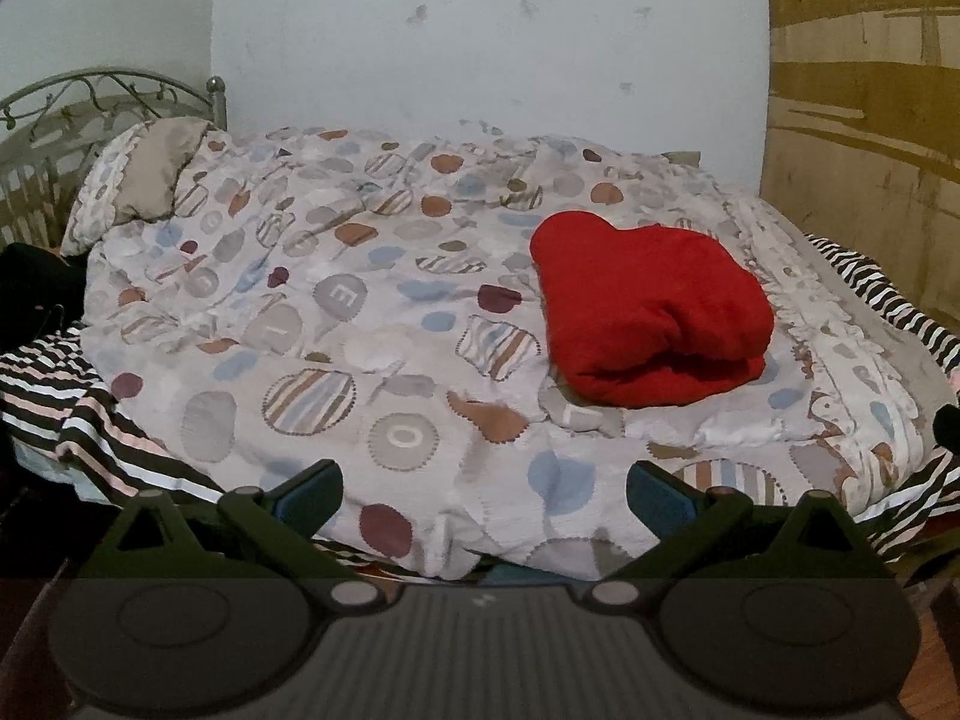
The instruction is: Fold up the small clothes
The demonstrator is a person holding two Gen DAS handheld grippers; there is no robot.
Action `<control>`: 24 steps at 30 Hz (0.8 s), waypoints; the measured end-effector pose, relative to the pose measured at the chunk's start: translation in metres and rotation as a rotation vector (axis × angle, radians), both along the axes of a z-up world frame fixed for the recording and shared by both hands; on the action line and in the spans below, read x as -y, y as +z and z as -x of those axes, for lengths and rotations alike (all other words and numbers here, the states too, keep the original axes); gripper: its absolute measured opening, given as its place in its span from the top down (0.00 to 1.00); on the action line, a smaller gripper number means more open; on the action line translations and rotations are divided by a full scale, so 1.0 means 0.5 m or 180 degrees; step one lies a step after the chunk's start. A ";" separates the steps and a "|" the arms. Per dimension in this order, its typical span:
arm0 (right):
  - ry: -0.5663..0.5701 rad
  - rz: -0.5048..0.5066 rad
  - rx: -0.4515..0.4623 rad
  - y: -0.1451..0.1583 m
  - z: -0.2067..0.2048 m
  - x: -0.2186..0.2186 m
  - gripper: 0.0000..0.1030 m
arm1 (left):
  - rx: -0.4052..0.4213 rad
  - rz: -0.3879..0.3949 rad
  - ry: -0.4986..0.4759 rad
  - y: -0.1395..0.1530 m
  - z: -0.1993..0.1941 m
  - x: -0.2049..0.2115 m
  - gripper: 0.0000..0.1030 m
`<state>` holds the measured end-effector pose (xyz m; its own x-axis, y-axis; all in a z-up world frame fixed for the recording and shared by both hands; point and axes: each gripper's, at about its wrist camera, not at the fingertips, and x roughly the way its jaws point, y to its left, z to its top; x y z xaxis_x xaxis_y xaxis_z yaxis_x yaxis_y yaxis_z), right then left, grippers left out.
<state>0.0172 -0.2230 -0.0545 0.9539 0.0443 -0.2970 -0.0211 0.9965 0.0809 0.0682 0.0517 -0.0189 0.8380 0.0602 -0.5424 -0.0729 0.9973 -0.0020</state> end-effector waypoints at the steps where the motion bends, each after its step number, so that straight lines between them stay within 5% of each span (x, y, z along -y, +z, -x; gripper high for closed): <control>1: 0.0000 0.0005 -0.0007 0.000 -0.005 -0.003 0.00 | -0.0005 0.0011 -0.0012 -0.001 -0.001 -0.001 0.00; 24: 0.0041 0.0037 -0.0183 -0.005 -0.051 -0.027 0.00 | -0.0098 0.0147 -0.0114 -0.012 -0.049 -0.013 0.00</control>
